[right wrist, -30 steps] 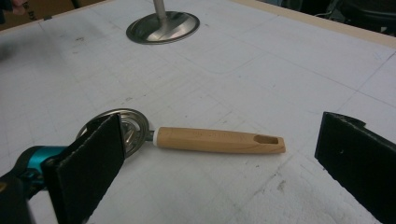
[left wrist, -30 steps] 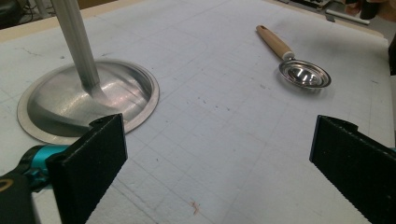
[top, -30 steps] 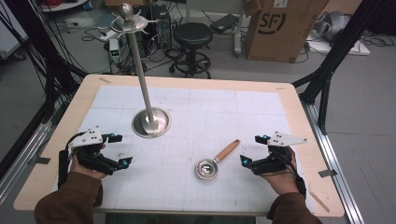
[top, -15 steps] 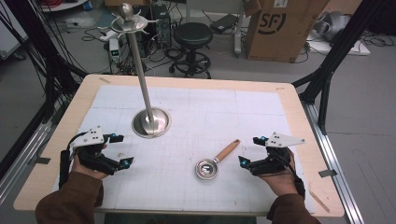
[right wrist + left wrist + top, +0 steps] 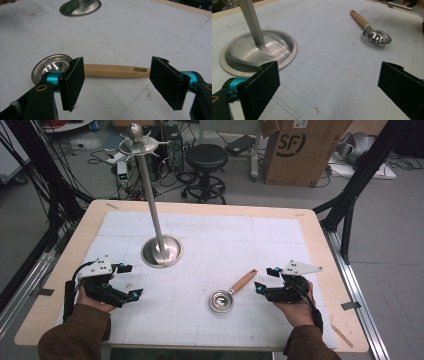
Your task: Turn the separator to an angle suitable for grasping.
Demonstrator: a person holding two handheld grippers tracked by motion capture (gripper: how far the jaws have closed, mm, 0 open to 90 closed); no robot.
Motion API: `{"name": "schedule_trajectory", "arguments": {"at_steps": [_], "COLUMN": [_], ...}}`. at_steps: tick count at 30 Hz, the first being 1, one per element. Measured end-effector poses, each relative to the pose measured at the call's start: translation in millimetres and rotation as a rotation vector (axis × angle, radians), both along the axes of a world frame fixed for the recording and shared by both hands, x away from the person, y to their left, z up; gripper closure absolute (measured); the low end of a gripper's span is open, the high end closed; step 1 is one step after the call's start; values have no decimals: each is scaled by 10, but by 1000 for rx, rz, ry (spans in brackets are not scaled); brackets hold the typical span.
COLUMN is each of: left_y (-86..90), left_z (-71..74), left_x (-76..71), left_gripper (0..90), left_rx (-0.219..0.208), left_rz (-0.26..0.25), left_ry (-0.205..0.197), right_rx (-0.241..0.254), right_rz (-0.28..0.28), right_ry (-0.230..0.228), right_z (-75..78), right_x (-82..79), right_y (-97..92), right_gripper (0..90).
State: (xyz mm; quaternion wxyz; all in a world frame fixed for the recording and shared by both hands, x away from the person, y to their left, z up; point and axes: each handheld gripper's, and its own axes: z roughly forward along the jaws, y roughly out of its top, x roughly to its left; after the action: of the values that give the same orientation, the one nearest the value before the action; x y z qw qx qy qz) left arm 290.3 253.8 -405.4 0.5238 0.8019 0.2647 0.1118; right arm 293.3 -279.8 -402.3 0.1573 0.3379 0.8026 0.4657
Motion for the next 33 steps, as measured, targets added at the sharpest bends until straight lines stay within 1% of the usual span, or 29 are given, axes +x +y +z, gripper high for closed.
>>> {"name": "schedule_trajectory", "arguments": {"at_steps": [1,2,3,4,5,6,8,9,10,11,12,13,15,16,18,20,23,24,25,26,27,28,29,30,31,32,33], "left_y": [0,0,0,0,-1,-2,-3,-2,1,4,5,5,3,1,-2,-2,-2,-2,-2,-1,0,1,1,1,1,1,-1], "left_z": [0,-1,0,0,1,1,2,2,3,3,2,1,-1,-3,-7,-10,-11,-11,-11,-11,-10,-10,-10,-10,-11,-11,-12], "left_x": [-1,-2,-3,-3,-3,-2,-1,-2,-2,-1,-2,-1,1,2,5,8,10,10,10,10,9,10,11,11,10,11,12], "left_gripper": [45,45,46,46,45,45,45,45,45,45,46,46,45,45,45,45,45,45,45,45,45,45,45,45,45,45,45], "left_rx": [1,0,0,0,-2,-4,-3,-3,-3,-2,-1,1,2,2,2,2,3,2,1,0,0,0,0,0,-1,0,-1], "left_rz": [-1,-2,-4,-3,-3,-4,-4,-2,0,0,2,2,-1,-1,-5,-8,-9,-9,-8,-8,-6,-7,-6,-6,-6,-8,-7], "left_ry": [0,0,0,-1,0,-1,-1,1,0,-1,0,0,1,2,3,5,5,5,5,5,4,4,4,5,6,5,6], "right_rx": [-13,-13,-24,-24,-28,-28,-36,-43,-44,-44,-52,-52,-61,-79,-85,-107,-123,-144,-148,-148,-161,-161,-162,-182,-182,-192,-206], "right_rz": [1,1,2,2,0,0,7,4,-7,-7,-20,-20,-28,-43,-49,-62,-73,-83,-84,-84,-84,-84,-78,-72,-72,-71,-66], "right_ry": [19,19,27,27,36,36,49,55,72,72,84,84,88,93,99,96,102,105,109,109,114,114,124,125,125,133,134], "right_z": [-25,-25,-39,-39,-49,-49,-64,-74,-100,-100,-123,-123,-143,-165,-177,-201,-232,-250,-256,-256,-258,-258,-257,-255,-255,-255,-255], "right_x": [33,33,62,62,84,84,107,122,155,155,182,182,207,226,235,257,289,307,315,315,326,326,331,339,339,341,349], "right_y": [30,30,50,50,63,63,70,70,69,69,71,71,76,86,90,101,120,132,137,137,148,148,154,173,173,185,205], "right_gripper": [349,349,380,380,425,425,467,478,491,491,510,510,539,553,563,575,625,673,696,696,757,757,792,853,853,883,893]}}
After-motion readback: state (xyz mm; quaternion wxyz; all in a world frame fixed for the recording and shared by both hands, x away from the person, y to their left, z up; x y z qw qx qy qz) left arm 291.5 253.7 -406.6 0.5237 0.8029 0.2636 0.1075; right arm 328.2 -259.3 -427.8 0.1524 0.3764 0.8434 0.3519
